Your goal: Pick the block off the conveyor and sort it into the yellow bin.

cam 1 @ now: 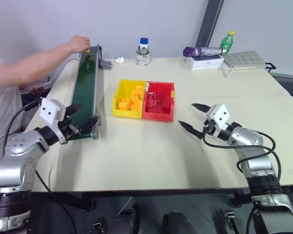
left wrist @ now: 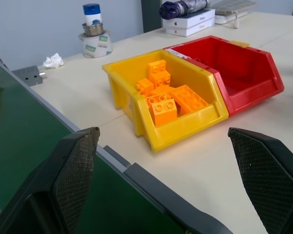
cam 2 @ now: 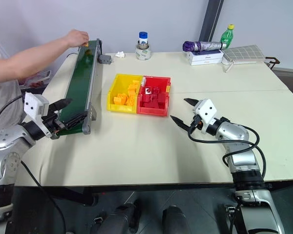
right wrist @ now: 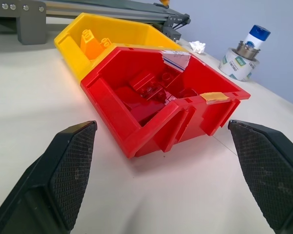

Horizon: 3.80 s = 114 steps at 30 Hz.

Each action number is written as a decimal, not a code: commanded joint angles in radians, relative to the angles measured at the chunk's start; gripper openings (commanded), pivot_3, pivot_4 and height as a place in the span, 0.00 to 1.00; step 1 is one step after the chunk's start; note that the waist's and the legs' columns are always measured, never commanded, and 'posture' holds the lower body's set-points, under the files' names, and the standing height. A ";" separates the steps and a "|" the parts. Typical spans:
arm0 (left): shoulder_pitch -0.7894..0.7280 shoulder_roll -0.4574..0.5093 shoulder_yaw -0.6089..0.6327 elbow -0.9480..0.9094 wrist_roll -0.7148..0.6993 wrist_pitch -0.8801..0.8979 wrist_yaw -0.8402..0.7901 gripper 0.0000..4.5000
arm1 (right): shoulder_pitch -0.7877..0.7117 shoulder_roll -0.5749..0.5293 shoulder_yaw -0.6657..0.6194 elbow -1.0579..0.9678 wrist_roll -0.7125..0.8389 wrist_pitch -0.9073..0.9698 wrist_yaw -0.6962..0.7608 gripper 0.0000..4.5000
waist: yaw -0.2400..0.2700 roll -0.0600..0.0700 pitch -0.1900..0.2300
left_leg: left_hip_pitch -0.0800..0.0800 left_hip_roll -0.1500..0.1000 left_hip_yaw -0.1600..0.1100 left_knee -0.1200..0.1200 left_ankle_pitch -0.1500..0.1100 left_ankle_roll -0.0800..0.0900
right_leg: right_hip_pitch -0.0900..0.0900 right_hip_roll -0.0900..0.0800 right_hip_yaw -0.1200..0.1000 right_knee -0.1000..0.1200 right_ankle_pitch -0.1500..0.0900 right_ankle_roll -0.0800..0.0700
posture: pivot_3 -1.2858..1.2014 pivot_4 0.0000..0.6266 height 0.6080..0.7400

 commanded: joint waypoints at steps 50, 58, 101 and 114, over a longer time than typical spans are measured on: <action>0.218 -0.383 0.029 -0.336 0.265 -0.025 0.647 0.99 | -0.014 0.004 -0.004 -0.046 0.057 0.008 0.052 1.00 | 0.003 0.000 0.000 | 0.001 0.000 0.000 0.006 0.000 0.000 | 0.008 0.000 -0.002 0.000 0.000 0.000 | 0.52 0.24 1.00; 0.208 -0.385 0.029 -0.322 0.266 -0.029 0.650 0.99 | -0.009 0.001 -0.008 -0.074 0.105 0.074 0.086 1.00 | 0.003 0.000 0.000 | 0.001 0.000 0.000 0.006 0.000 0.000 | 0.008 0.000 -0.002 0.000 0.000 0.000 | 0.52 0.24 1.00; -0.455 -0.293 -0.031 0.277 0.332 0.284 0.753 0.99 | 0.005 0.018 0.002 -0.095 0.062 0.042 0.032 1.00 | 0.002 -0.001 0.000 | 0.000 0.000 -0.001 0.008 0.000 0.000 | 0.008 0.001 -0.003 0.000 0.003 0.006 | 0.52 0.24 1.00; -0.447 -0.317 -0.035 0.287 0.340 0.308 0.783 0.99 | 0.011 0.017 0.001 -0.100 0.059 0.046 0.023 1.00 | 0.002 -0.001 0.000 | 0.000 0.000 -0.001 0.009 0.000 0.000 | 0.009 0.001 -0.003 0.000 0.003 0.007 | 0.52 0.24 1.00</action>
